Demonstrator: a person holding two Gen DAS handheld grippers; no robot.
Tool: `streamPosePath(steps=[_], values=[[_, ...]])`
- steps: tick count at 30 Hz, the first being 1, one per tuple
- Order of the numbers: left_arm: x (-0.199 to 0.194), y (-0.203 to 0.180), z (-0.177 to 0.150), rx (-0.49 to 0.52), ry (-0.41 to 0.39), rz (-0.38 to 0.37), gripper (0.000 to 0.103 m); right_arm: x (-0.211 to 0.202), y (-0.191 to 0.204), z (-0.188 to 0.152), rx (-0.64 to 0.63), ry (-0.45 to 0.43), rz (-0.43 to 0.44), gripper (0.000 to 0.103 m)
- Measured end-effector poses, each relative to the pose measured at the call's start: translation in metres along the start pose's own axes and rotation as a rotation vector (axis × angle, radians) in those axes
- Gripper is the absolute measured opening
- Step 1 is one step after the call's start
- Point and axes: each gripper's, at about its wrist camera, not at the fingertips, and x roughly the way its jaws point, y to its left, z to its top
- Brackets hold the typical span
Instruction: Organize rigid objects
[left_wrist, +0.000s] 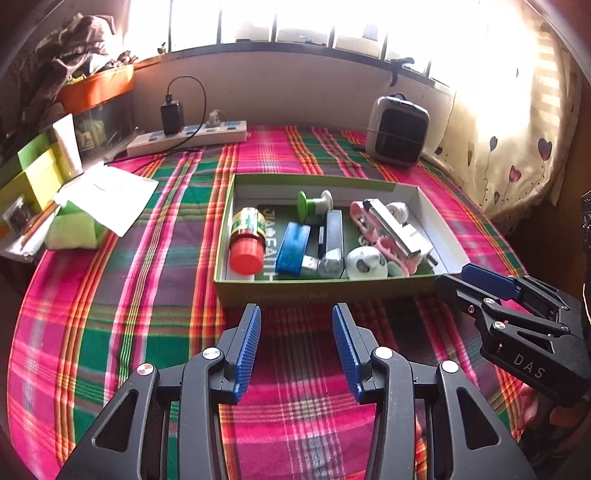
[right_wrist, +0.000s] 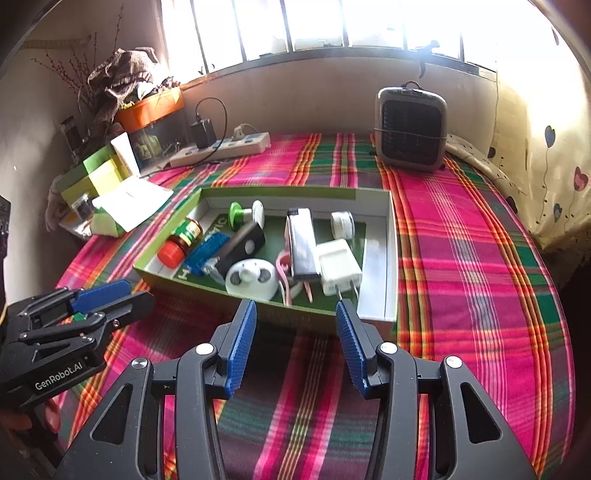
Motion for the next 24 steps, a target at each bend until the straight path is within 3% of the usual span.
streamPosePath(steps=[16, 24], values=[[0.011, -0.008, -0.038, 0.0, 0.086, 0.028, 0.04, 0.003, 0.012, -0.033, -0.013, 0.075, -0.058, 0.046], [0.009, -0.013, -0.042, -0.005, 0.065, 0.065, 0.04, 0.005, 0.011, -0.044, -0.017, 0.101, -0.122, 0.046]])
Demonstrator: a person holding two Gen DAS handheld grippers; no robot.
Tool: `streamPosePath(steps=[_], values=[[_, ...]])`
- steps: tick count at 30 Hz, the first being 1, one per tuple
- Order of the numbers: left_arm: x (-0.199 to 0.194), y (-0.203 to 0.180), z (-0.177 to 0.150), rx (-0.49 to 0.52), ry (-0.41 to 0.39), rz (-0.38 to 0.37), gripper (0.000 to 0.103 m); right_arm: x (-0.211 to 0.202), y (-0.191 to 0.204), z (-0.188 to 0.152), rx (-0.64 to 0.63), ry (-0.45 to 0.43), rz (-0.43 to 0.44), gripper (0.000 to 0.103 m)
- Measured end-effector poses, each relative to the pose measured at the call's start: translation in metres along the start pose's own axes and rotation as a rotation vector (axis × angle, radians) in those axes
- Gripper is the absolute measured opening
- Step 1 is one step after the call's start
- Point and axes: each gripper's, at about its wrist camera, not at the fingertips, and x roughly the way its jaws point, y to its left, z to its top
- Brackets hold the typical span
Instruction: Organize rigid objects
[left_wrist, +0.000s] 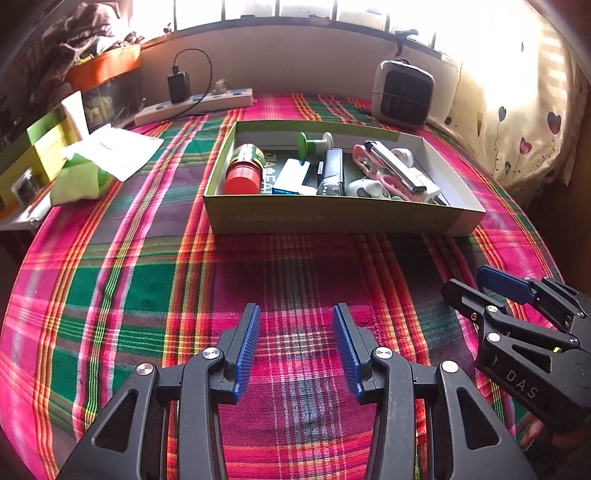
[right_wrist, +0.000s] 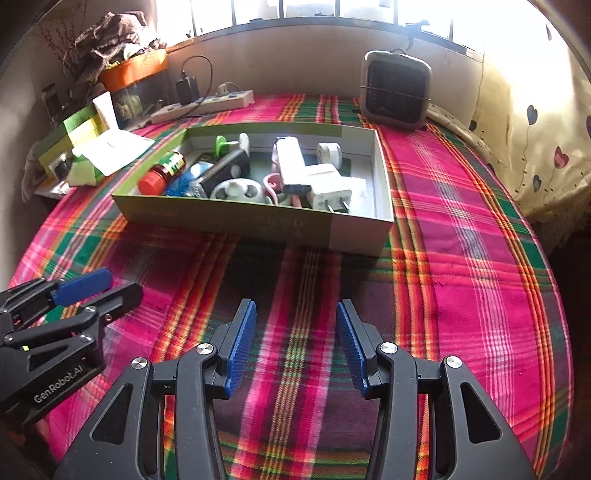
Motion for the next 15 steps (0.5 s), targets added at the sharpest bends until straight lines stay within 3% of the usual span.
streamPosePath(steps=[10, 15], values=[[-0.002, -0.017, -0.007, 0.013, -0.013, 0.05, 0.042, -0.003, -0.005, -0.005, 0.016, 0.007, -0.028, 0.046], [-0.001, -0.02, -0.007, 0.021, -0.01, 0.039, 0.053, -0.002, -0.004, -0.005, 0.012, 0.009, -0.037, 0.048]])
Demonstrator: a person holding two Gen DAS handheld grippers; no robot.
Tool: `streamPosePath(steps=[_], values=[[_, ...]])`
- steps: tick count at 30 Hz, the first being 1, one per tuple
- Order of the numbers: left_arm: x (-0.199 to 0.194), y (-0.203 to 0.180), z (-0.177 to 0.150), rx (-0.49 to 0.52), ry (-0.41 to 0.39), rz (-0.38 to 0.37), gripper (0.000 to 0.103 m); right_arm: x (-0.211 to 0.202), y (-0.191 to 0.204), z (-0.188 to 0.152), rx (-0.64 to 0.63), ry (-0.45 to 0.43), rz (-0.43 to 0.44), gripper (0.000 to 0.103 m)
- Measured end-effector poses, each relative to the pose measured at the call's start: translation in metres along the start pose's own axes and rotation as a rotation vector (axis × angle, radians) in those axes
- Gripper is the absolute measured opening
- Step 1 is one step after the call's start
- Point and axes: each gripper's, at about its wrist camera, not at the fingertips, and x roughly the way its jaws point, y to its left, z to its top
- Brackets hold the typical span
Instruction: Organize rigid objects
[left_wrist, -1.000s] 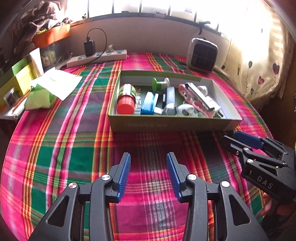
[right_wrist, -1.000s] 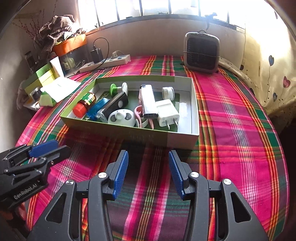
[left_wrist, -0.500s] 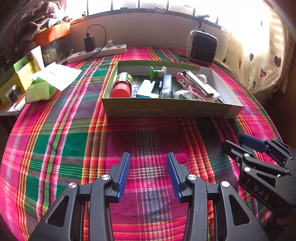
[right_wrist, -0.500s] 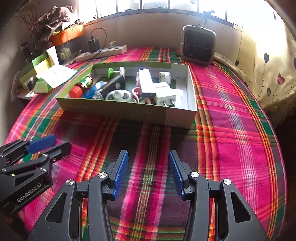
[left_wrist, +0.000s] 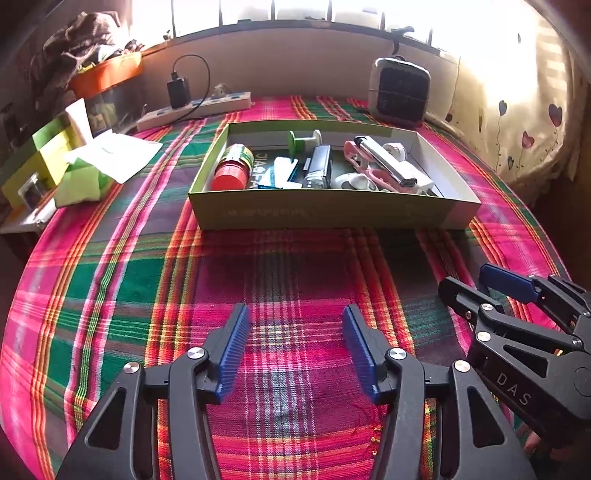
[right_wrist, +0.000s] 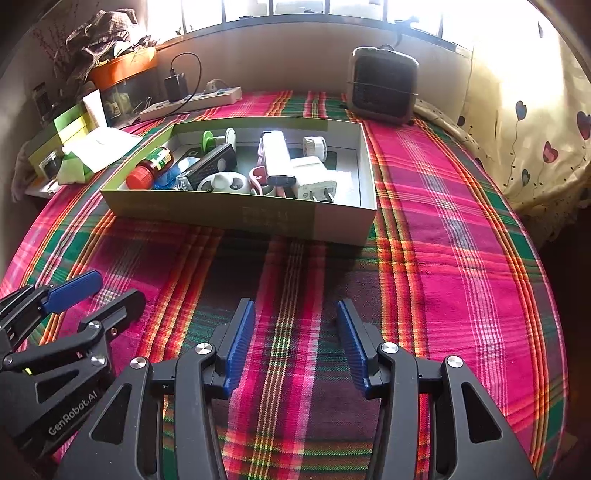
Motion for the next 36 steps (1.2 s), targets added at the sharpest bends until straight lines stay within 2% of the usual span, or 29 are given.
streamPosePath(steps=[8, 36], values=[[0.0005, -0.0001, 0.0006, 0.011, 0.002, 0.004, 0.055, 0.0021, -0.0003, 0.0006, 0.002, 0.009, 0.005, 0.064], [0.0005, -0.0013, 0.0005, 0.011, 0.002, 0.005, 0.056, 0.0022, -0.0049, 0.0006, 0.031, 0.011, -0.018, 0.067]])
